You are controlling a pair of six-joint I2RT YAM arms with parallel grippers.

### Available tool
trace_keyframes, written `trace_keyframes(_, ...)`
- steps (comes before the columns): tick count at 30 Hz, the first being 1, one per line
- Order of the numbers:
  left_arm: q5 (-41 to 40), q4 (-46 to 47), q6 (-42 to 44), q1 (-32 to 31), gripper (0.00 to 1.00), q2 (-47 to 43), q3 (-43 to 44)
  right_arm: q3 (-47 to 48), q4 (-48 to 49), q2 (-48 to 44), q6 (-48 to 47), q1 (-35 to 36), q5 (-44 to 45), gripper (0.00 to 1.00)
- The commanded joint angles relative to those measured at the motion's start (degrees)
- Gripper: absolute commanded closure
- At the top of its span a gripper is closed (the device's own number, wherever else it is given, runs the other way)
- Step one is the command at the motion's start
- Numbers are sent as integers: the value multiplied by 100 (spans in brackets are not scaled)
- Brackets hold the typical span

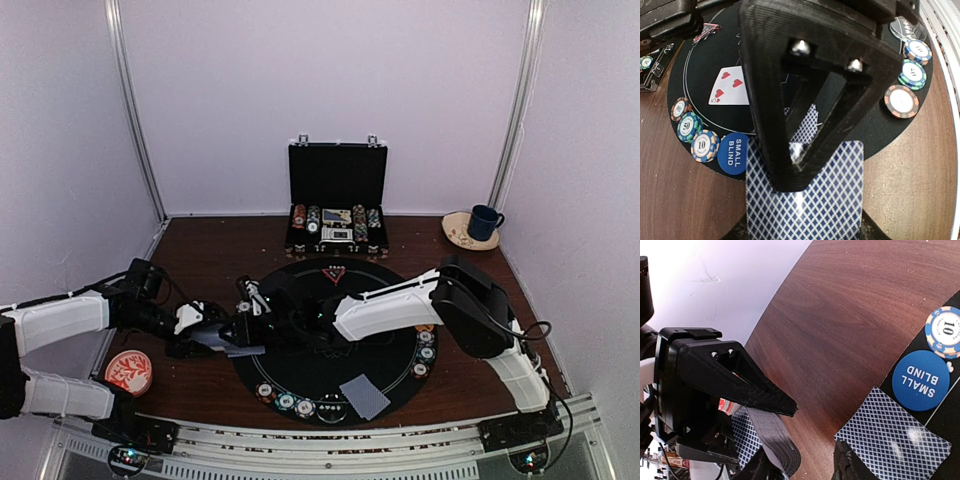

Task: Distribute texas hold em gaming equipment
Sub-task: Pick up the poker card from the face-down deck piles, then flop the poker card in the community card area.

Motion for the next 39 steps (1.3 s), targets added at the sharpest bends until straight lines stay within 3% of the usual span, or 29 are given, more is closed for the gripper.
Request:
trace_keyframes(1,247,53,54,24,89,11,28,-158,-17,-145,36,-185,76,63)
trace_keyframes(15,208,82,42,25,89,44,22,-583,463,-549,187,-182,-262,98)
trace_keyframes(28,190,92,25,22,89,55,25,-1017,618,-934,152,-281,-263,100)
trace_keyframes(34,176,97,25,20,89,59,17,-1776,764,-1646,11,-478,-93,100)
trace_keyframes(39,165,101,16,24,89,55,14,-2222,236,-2346,-497,-656,489,100)
